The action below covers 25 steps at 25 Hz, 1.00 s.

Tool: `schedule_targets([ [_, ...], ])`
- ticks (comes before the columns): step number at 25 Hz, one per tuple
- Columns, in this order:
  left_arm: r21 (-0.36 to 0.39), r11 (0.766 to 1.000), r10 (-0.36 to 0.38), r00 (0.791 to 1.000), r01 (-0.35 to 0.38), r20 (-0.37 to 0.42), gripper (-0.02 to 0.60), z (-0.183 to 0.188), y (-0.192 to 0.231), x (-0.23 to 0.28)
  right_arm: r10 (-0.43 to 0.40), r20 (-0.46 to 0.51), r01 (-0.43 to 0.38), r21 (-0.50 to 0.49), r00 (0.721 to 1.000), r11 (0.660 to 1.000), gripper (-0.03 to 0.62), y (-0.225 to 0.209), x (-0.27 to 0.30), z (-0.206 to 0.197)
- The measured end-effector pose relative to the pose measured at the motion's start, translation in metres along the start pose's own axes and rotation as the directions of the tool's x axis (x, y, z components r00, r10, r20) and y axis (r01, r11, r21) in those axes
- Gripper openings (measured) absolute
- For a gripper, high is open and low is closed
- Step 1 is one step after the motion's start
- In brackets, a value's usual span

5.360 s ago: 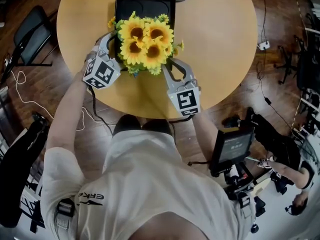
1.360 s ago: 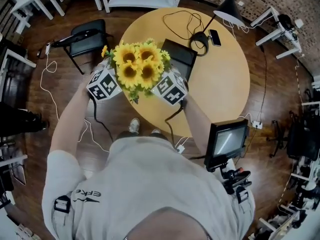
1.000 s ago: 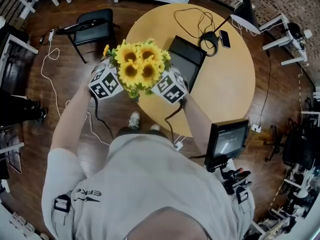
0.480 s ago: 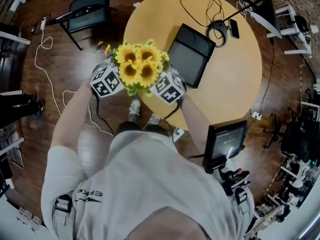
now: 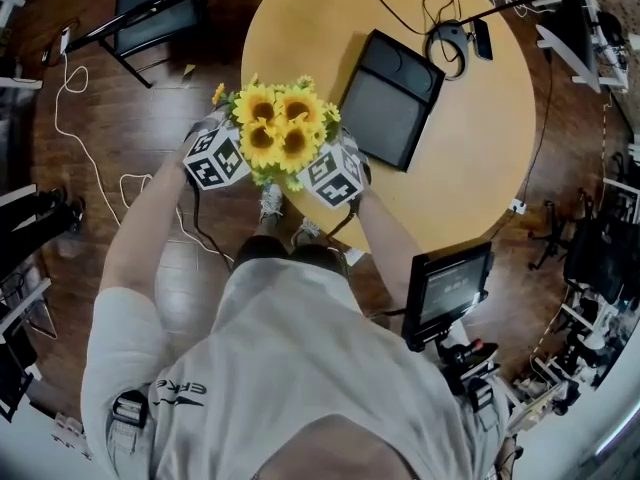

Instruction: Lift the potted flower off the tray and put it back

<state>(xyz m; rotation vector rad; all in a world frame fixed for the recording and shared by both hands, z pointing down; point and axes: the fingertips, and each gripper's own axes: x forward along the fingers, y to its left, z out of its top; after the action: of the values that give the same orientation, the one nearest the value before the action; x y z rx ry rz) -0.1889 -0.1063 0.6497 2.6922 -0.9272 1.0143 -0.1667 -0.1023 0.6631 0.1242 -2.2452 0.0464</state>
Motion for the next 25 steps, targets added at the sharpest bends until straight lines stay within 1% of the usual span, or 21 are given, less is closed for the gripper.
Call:
schedule_targets([
  [11,0.041,0.999,-0.031,0.999,0.03,0.021,0.483,-0.008,-0.006,0.016,-0.041,-0.059,0.043,0.033,0.997,0.999,0.426,0.0,0.009,-0.019],
  [15,0.043,0.999,-0.023,0.999,0.021,0.045,0.483,-0.005,-0.006,0.016,-0.066,-0.064,0.067,0.012,0.996,0.998,0.426,-0.002,0.005,-0.018],
  [25,0.046,0.999,-0.022,0.998,0.019,0.059,0.483,-0.006,-0.006,0.019,-0.069,-0.066,0.071,0.014,0.995,0.997,0.426,-0.002,0.007,-0.021],
])
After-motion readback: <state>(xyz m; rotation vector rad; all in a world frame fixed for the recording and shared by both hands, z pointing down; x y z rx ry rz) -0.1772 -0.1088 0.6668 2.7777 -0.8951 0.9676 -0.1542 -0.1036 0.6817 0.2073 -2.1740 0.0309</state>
